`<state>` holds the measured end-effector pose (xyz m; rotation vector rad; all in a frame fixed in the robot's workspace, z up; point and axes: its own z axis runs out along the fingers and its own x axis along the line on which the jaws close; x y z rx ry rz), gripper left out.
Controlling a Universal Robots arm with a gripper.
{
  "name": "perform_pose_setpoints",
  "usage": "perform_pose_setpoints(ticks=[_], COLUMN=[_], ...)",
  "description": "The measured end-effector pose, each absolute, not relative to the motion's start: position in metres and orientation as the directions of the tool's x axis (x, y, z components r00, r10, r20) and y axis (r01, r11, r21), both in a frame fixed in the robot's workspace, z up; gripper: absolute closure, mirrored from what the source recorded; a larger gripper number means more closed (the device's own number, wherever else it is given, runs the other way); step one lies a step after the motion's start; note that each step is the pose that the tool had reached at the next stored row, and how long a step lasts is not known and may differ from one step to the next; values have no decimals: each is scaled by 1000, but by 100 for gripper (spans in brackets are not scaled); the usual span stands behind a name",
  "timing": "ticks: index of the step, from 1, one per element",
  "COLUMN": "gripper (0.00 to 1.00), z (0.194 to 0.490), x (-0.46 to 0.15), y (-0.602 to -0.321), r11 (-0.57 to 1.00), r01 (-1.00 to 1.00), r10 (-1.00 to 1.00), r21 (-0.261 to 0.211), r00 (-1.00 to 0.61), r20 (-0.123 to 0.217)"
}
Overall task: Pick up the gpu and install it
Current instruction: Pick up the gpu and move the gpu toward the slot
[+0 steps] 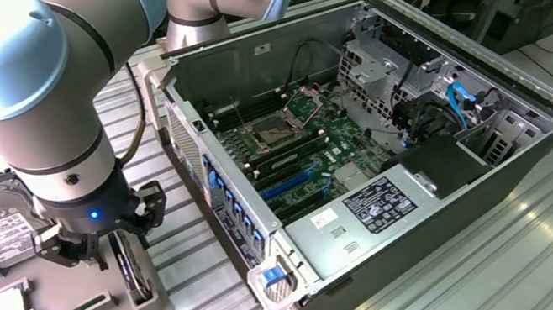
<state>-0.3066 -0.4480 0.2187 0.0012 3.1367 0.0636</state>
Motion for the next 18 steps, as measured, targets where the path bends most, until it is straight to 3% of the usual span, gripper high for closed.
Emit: perform_pose_setpoints(ticks=[3, 4, 10, 11, 18], gripper=[44, 51, 53, 60, 60], z=[219, 219, 219, 218, 218], x=[-307, -307, -307, -306, -307], y=[-448, -448, -448, -448, -453], r11=[999, 999, 999, 999, 999], r01=[1, 1, 1, 1, 1], r10=[1, 1, 1, 1, 1], r21=[41, 41, 40, 41, 40], r00=[-1000, -1000, -1000, -1000, -1000], r20=[-4, -4, -4, -4, -4])
